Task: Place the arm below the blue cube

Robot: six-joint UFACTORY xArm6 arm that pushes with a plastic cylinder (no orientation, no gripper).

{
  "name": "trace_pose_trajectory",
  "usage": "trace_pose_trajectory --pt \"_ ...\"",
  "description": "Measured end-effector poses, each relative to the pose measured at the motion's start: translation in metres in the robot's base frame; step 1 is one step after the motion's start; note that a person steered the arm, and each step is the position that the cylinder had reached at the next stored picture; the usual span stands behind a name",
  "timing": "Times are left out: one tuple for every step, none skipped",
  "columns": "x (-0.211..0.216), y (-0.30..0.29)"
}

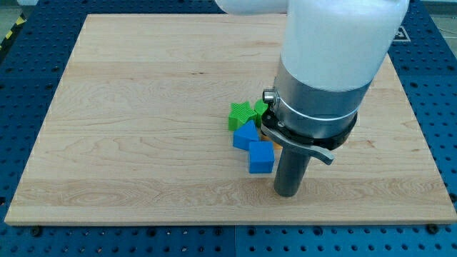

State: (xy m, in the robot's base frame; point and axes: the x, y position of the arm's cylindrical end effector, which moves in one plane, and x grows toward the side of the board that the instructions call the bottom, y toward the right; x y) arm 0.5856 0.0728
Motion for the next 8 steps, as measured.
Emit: trace_pose_trajectory --pt "0.020 -0.026" --pt "0.020 -0.061" --pt "0.009 -0.081" --pt "-0.007 -0.079" --pt "-0.008 -0.063" --pt "-0.009 -0.051" --pt "-0.011 -0.042" --pt "-0.011 -0.037"
